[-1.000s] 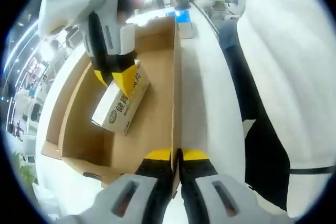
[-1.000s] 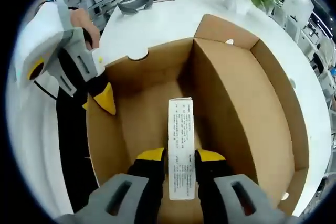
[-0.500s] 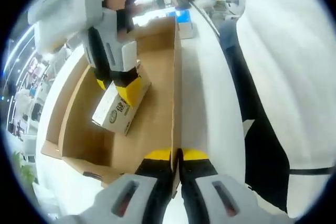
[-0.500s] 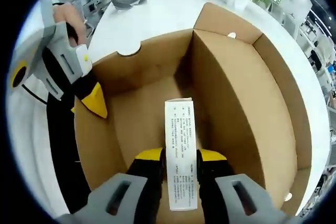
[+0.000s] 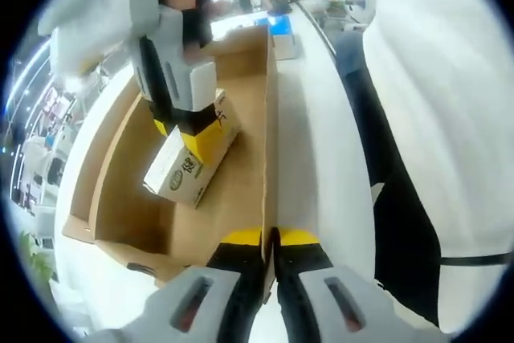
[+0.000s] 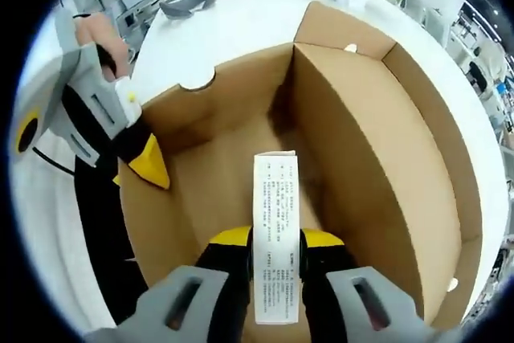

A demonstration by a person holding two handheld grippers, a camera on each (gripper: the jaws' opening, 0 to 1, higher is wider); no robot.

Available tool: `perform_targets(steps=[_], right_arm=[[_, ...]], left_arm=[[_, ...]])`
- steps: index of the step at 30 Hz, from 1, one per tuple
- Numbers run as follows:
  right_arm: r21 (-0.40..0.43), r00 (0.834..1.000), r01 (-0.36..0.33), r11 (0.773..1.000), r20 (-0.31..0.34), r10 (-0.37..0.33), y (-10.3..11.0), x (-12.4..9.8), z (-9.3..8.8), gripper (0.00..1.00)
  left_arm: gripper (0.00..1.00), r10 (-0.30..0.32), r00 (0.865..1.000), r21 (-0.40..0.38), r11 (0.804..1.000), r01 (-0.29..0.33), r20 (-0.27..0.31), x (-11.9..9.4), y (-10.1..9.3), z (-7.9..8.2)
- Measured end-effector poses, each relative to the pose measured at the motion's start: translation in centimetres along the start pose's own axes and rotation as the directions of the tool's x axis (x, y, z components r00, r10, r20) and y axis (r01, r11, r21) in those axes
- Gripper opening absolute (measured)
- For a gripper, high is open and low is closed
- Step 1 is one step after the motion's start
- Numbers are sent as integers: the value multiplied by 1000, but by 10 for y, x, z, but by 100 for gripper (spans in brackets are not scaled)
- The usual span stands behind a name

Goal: Operate the shoe box by opening the lid, removing the specified soft item, and placing it in the target area until the item is outside and the box remains undamaged.

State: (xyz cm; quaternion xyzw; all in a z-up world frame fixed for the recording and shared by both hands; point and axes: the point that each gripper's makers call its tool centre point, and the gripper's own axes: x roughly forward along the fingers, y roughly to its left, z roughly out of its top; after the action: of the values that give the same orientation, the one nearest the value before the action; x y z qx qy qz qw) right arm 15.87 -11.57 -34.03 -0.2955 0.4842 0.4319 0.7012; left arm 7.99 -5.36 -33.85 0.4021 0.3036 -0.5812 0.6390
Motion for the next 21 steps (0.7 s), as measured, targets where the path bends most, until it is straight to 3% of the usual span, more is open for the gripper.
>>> perform_targets(steps=[4, 8, 14, 17, 19, 21], right_arm=[[81, 999, -22, 996, 41, 19, 3, -5, 1, 20], [92, 999, 22, 995, 36, -26, -2, -8, -6, 20], [158, 997, 33, 987, 59, -42, -2, -15, -16, 20], [203, 988, 44, 978, 138, -73, -5, -23, -10, 20], [229, 971, 100, 968, 192, -146, -16, -33, -6, 20], [257, 967, 97, 961, 202, -152, -14, -38, -7, 20]], left_arm=[[3, 0, 1000, -2, 1000, 0, -1, 0, 0, 0], [3, -1, 1000, -2, 1000, 1, -1, 0, 0, 0], [3, -1, 1000, -3, 1000, 1, -3, 0, 0, 0], [3, -2, 1000, -4, 1000, 2, -3, 0, 0, 0], [3, -3, 1000, -2, 1000, 3, -4, 0, 0, -1], [3, -7, 1000, -8, 1000, 7, -6, 0, 0, 0]])
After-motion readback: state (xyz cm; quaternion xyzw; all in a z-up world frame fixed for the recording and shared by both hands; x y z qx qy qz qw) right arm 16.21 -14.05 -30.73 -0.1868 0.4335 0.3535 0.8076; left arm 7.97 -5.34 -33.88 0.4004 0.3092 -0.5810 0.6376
